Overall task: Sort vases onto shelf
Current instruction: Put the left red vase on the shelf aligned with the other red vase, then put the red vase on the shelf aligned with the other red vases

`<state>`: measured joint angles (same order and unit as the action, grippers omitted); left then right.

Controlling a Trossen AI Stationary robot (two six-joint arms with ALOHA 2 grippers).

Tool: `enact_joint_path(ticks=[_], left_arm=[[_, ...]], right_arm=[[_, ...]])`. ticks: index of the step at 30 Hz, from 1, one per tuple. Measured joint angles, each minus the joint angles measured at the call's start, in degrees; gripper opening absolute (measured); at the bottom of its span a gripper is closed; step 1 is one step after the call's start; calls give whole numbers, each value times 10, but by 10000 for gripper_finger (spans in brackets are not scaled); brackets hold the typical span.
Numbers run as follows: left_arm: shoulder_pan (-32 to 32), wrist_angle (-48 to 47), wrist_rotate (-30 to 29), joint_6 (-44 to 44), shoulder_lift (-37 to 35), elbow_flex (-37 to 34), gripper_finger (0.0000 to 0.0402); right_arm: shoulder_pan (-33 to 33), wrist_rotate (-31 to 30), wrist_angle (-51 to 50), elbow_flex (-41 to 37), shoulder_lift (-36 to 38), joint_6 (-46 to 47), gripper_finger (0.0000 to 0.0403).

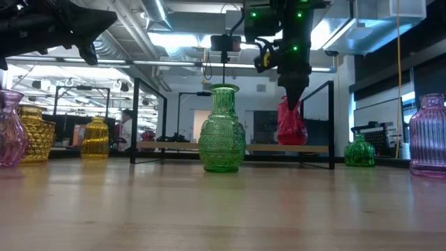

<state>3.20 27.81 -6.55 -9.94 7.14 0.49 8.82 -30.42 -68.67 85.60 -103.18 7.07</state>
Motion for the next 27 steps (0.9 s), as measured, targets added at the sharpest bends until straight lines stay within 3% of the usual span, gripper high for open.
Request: enact_joint_path(ticks=[6, 16, 27], left_arm=[[0, 0, 0, 0, 0, 0, 1], [0, 0, 0, 0, 0, 0, 1], [0, 2, 0, 0, 0, 0, 1]], right_arm=[[0, -1, 3, 0, 0, 0, 9], [0, -23, 0, 0, 0, 0, 68], [-22, -16, -26, 37, 0, 1, 74]])
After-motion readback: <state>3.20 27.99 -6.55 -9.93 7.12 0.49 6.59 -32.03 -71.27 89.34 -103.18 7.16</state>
